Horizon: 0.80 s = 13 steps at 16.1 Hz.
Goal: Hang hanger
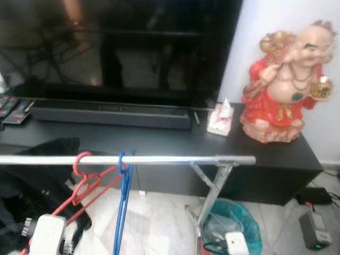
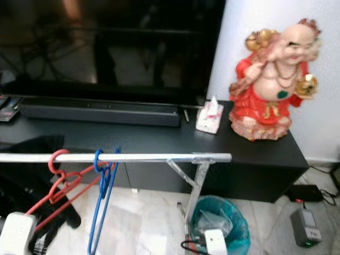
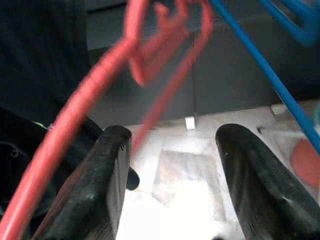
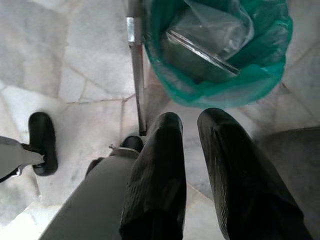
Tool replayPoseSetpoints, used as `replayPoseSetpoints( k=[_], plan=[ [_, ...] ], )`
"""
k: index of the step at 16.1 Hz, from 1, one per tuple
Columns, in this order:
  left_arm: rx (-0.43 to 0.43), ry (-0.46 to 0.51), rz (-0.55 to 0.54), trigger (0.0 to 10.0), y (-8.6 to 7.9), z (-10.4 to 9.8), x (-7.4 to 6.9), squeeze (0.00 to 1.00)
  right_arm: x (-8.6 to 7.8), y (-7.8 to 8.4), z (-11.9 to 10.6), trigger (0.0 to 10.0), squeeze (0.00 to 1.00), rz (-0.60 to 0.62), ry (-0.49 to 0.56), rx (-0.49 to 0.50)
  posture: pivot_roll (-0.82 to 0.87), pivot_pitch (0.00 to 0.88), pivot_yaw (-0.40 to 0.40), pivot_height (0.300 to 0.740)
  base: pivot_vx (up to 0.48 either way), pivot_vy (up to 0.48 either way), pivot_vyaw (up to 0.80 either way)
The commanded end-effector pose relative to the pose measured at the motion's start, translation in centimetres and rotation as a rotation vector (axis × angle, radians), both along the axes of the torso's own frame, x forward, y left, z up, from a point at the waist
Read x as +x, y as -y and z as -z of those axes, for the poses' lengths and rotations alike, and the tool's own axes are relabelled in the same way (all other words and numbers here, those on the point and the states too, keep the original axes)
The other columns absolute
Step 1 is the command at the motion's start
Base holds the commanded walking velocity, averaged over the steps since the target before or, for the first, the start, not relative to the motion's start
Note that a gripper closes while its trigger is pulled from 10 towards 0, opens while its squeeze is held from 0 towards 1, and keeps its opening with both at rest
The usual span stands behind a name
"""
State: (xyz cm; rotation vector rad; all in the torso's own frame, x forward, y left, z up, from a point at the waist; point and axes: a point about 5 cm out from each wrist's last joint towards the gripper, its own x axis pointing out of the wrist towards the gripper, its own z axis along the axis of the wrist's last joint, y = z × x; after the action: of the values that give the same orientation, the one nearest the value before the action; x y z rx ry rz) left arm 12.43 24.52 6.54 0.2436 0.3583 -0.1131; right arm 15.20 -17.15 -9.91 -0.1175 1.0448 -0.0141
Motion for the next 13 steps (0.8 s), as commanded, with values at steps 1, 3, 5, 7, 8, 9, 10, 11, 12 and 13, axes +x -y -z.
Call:
replayPoseSetpoints(
  k=[1,3,5,7,8,9,10,11,12,13],
  plan=[
    [0.02,-0.032,0.078,10.0,0.7,0.3,-0.9,1.0,-0.4,-0.8,0.2,10.0,0.0,0.001,-0.002,0.018,0.03,0.01,-0.005,0.74,0.0,0.0,0.0],
    [0.008,-0.192,0.187,10.0,1.4,2.7,-3.0,1.0,-0.4,-1.4,0.2,10.0,0.0,-0.007,-0.003,0.024,0.03,0.01,-0.005,0.74,0.0,0.0,0.0],
    [0.006,-0.312,0.238,10.0,1.6,4.5,-4.1,1.0,0.5,-2.4,-0.1,10.0,0.0,-0.012,0.009,0.031,0.03,0.01,-0.005,0.74,0.0,0.0,0.0],
    [0.115,-0.418,0.239,10.0,0.9,6.3,-4.4,1.0,0.8,-2.9,-0.2,10.0,0.0,-0.013,0.015,0.034,0.03,0.007,-0.006,0.74,0.0,0.0,0.0],
    [0.138,-0.433,0.172,10.0,0.4,7.0,-4.0,0.92,0.9,-3.0,-0.2,10.0,0.0,-0.014,0.016,0.034,0.03,0.007,-0.006,0.74,0.0,0.0,0.0],
    [0.114,-0.447,0.067,10.0,-0.1,8.5,-3.2,0.0,1.0,-3.2,-0.2,10.0,0.0,-0.015,0.018,0.036,0.03,0.005,-0.005,0.74,0.0,0.0,0.0],
    [0.113,-0.463,0.04,10.0,0.0,9.5,-3.0,0.0,1.0,-3.4,-0.3,10.0,0.0,-0.015,0.019,0.036,0.03,0.004,-0.005,0.74,0.0,0.0,0.0],
    [0.131,-0.486,0.015,10.0,0.0,10.7,-2.8,0.0,1.1,-3.4,-0.3,10.0,0.0,-0.013,0.023,0.035,0.02,0.005,-0.004,0.74,0.0,0.0,0.0],
    [0.116,-0.508,-0.042,10.0,-0.1,11.7,-2.6,0.0,1.1,-3.0,-0.3,10.0,0.0,-0.01,0.026,0.032,0.02,0.003,-0.003,0.74,0.0,0.0,0.0],
    [0.111,-0.526,-0.08,10.0,-0.2,12.4,-2.4,0.0,1.2,-2.6,-0.4,10.0,0.0,-0.006,0.027,0.029,0.01,0.002,-0.004,0.74,0.0,0.0,0.0]
  ],
)
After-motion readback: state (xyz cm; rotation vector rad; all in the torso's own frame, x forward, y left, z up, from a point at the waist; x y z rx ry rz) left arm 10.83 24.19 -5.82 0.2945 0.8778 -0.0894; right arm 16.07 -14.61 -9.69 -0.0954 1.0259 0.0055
